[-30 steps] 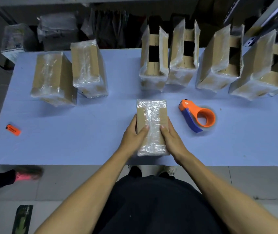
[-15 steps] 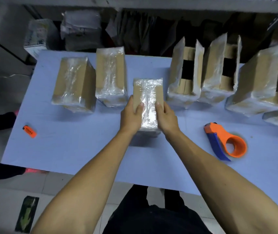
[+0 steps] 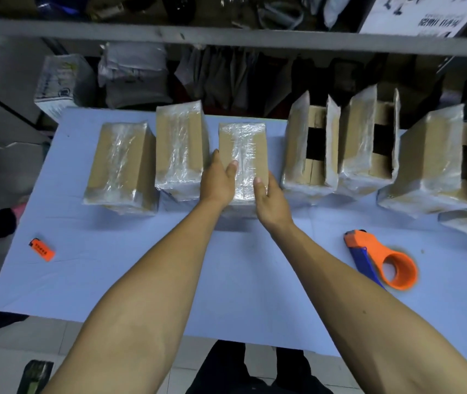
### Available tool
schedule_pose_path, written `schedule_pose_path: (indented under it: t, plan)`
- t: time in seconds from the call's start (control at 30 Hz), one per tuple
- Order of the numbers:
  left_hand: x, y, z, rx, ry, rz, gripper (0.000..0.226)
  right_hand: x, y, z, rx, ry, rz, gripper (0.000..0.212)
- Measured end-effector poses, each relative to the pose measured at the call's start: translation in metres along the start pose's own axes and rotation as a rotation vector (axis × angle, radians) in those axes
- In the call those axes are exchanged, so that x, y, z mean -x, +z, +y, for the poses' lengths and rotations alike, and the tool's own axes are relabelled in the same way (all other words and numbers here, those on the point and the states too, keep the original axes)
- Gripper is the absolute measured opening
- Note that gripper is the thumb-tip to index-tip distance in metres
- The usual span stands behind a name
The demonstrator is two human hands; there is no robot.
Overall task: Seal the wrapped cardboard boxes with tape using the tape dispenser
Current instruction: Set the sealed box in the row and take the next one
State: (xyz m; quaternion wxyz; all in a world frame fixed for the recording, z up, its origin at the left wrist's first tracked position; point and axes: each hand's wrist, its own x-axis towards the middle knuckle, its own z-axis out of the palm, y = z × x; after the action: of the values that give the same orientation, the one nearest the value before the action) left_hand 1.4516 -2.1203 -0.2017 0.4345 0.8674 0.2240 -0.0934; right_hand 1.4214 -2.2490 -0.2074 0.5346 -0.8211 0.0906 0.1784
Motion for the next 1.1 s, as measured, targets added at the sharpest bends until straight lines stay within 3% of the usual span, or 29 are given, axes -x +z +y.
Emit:
schedule_pose_path:
  t: [0.13,0.23,0.37,0.53,0.7,0.97,1.03,1.1]
  plan:
    - [0.001,-0.008,0.0,-0.028,0.024,0.049,0.065,0.01,-0.015,0.007,0.097,0.047,-0.047,0.064]
    - [0.002,-0.014,0.007,-0.066,0.062,0.085,0.062,0.03,-0.039,0.024,0.215,0.036,-0.092,0.058]
    - [0.019,-0.01,0.024,-0.218,0.257,0.112,0.06,0.047,-0.088,0.051,0.453,0.044,-0.083,0.049]
    - [0.041,0.016,0.054,-0.469,0.609,-0.117,0.077,0.047,-0.146,0.065,0.582,0.06,0.057,0.048]
    - [0.052,0.047,0.085,-0.672,0.693,-0.249,0.071,0.038,-0.166,0.053,0.652,-0.082,0.086,0.046]
    - [0.093,0.062,0.073,-0.87,0.663,-0.148,0.061,0.032,-0.166,0.046,0.625,-0.269,0.058,0.047]
    - [0.108,0.061,0.059,-0.831,0.714,-0.169,0.057,0.038,-0.164,0.05,0.531,-0.3,0.058,0.038]
    - [0.113,0.061,0.05,-0.644,0.721,-0.231,0.052,0.042,-0.159,0.054,0.373,-0.273,0.078,0.03]
